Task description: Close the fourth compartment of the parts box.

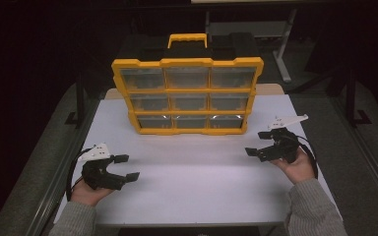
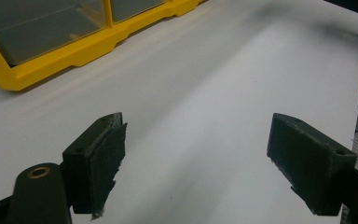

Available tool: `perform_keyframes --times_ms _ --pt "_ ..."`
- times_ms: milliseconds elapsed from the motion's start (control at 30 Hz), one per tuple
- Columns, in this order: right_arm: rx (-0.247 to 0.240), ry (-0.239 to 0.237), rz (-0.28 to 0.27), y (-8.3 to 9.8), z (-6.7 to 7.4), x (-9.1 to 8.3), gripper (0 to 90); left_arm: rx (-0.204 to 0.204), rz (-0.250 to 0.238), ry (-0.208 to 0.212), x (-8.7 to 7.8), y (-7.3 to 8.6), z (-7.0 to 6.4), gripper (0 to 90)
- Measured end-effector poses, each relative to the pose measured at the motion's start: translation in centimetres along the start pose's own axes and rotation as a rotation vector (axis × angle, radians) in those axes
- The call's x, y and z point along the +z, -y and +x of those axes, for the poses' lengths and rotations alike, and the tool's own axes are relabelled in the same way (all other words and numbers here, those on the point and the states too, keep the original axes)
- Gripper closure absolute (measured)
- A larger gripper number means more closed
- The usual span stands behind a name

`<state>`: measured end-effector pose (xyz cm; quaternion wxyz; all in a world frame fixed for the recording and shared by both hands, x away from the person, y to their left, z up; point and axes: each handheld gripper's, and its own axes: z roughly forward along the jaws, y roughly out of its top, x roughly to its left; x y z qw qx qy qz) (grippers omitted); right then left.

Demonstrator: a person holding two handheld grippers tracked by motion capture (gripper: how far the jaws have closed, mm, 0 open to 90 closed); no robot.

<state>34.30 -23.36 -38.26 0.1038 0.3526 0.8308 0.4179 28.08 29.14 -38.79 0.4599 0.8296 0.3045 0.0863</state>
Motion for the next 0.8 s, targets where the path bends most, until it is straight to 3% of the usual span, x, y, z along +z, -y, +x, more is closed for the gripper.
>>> perform_keyframes --times_ms 167,667,800 --pt "0.017 0.004 0.0 0.9 0.0 -0.3 14.5 -0.001 -0.015 0.01 0.0 -0.1 0.0 18.6" --pt "0.084 0.018 0.003 4.0 -0.2 -1.1 14.2 -0.003 0.005 0.031 1.1 -0.2 0.2 17.8" --pt "0.074 0.029 0.002 4.4 0.1 -1.4 14.3 0.006 0.026 0.029 1.4 -0.2 0.2 17.5"
